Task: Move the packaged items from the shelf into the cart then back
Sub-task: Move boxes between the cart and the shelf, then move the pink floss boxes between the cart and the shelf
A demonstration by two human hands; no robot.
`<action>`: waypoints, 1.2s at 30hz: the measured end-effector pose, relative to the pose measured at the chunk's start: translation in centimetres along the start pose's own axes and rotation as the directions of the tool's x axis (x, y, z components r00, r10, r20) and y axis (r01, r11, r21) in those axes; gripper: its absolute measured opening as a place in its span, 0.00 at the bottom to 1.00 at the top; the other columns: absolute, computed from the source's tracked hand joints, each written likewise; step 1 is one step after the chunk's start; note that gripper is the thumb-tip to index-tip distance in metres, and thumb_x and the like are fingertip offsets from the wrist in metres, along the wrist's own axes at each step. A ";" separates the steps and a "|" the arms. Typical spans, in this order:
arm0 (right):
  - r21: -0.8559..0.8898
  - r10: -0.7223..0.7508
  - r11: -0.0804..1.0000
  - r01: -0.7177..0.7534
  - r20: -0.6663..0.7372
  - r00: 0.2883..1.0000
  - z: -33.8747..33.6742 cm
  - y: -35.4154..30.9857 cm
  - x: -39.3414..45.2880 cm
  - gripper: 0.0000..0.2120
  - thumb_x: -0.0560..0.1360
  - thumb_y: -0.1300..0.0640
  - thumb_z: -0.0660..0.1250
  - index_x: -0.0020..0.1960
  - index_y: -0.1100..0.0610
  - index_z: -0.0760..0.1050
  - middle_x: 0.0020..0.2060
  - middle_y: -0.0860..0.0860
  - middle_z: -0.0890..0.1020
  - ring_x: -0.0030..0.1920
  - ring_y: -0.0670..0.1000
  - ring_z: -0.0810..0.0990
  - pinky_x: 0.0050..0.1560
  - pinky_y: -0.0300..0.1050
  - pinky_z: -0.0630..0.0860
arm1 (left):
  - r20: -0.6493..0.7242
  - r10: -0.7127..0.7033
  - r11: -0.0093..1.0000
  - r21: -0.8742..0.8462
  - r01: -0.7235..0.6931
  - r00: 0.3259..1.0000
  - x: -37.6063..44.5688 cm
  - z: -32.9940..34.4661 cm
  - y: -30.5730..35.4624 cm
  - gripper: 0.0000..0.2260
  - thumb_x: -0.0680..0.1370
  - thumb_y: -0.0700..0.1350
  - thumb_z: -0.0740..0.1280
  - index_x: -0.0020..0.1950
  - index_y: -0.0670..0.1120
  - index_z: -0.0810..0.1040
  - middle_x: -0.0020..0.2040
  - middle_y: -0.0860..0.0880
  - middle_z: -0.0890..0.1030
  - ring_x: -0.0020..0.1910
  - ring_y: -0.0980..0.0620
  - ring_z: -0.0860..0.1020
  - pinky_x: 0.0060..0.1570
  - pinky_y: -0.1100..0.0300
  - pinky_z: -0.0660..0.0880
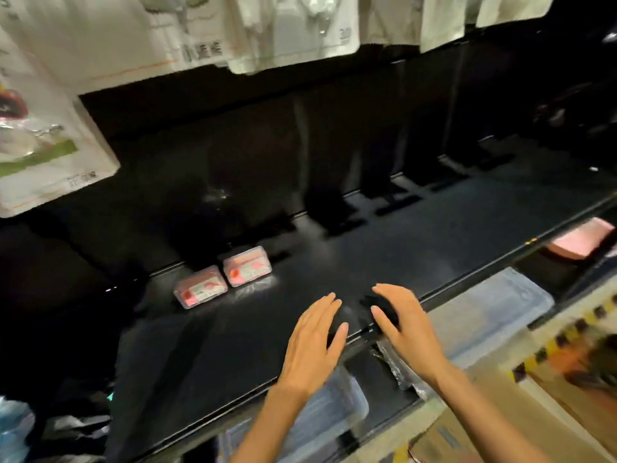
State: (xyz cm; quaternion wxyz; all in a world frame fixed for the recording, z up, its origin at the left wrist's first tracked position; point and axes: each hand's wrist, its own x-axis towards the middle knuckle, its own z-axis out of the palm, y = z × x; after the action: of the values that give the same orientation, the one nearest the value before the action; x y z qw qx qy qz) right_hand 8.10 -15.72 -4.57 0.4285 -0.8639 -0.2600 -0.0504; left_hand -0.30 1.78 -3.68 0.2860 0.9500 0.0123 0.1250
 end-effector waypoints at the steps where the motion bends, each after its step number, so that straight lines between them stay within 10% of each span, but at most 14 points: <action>1: -0.022 0.024 0.999 -0.025 -0.028 0.999 -2.4 1.4 -2.1 0.20 0.78 0.46 0.61 0.64 0.56 0.74 0.61 0.45 0.75 0.63 0.44 0.71 0.65 0.35 0.64 | 0.016 0.033 0.998 -0.057 -0.032 0.999 0.4 1.8 2.6 0.27 0.79 0.63 0.50 0.74 0.53 0.64 0.72 0.63 0.58 0.71 0.68 0.53 0.71 0.70 0.49; 6: -0.071 0.282 0.950 -0.304 -0.220 0.934 -14.6 7.4 -15.1 0.22 0.78 0.41 0.56 0.71 0.44 0.66 0.70 0.40 0.66 0.72 0.41 0.61 0.73 0.45 0.60 | 0.132 0.219 0.949 -0.261 -0.180 0.967 -0.8 12.2 15.8 0.34 0.76 0.69 0.43 0.75 0.52 0.63 0.74 0.61 0.57 0.70 0.73 0.50 0.70 0.73 0.47; 11: -0.140 0.409 0.861 -0.489 -0.379 0.830 -24.7 10.5 -27.9 0.31 0.74 0.29 0.48 0.69 0.44 0.68 0.70 0.35 0.64 0.70 0.28 0.54 0.69 0.25 0.50 | 0.235 0.352 0.909 -0.317 -0.271 0.906 -4.7 21.0 27.0 0.28 0.80 0.63 0.48 0.73 0.49 0.67 0.73 0.57 0.62 0.71 0.69 0.52 0.69 0.75 0.42; 16: -0.134 0.492 0.762 -0.634 -0.516 0.701 -31.3 11.5 -35.3 0.34 0.72 0.25 0.45 0.70 0.40 0.64 0.70 0.32 0.61 0.71 0.29 0.52 0.68 0.27 0.50 | 0.258 0.504 0.842 -0.360 -0.402 0.824 -5.6 25.2 35.2 0.26 0.79 0.65 0.49 0.73 0.55 0.64 0.74 0.60 0.59 0.72 0.66 0.54 0.70 0.72 0.46; 26: -0.001 0.569 0.643 -0.766 -0.668 0.479 -39.7 17.1 -37.7 0.26 0.72 0.30 0.50 0.69 0.33 0.60 0.69 0.23 0.56 0.71 0.29 0.50 0.67 0.30 0.48 | 0.311 0.738 0.667 -0.469 -0.578 0.599 0.5 33.1 46.4 0.25 0.79 0.60 0.55 0.74 0.52 0.65 0.75 0.57 0.62 0.74 0.61 0.59 0.71 0.50 0.63; 36: 0.162 0.600 0.549 -0.820 -0.759 0.252 -49.0 27.4 -34.3 0.28 0.70 0.27 0.52 0.68 0.34 0.61 0.66 0.22 0.58 0.69 0.27 0.52 0.69 0.35 0.52 | 0.501 0.731 0.682 -0.538 -0.495 0.464 9.5 42.7 57.7 0.23 0.78 0.66 0.48 0.72 0.64 0.51 0.70 0.73 0.47 0.69 0.77 0.44 0.71 0.67 0.48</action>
State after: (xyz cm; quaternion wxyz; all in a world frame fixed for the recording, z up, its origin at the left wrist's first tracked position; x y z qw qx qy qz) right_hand -1.25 -80.87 -3.98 0.3469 -0.8291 0.3722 -0.2316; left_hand 16.54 -68.58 -4.35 0.3520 0.8026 -0.4614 -0.1380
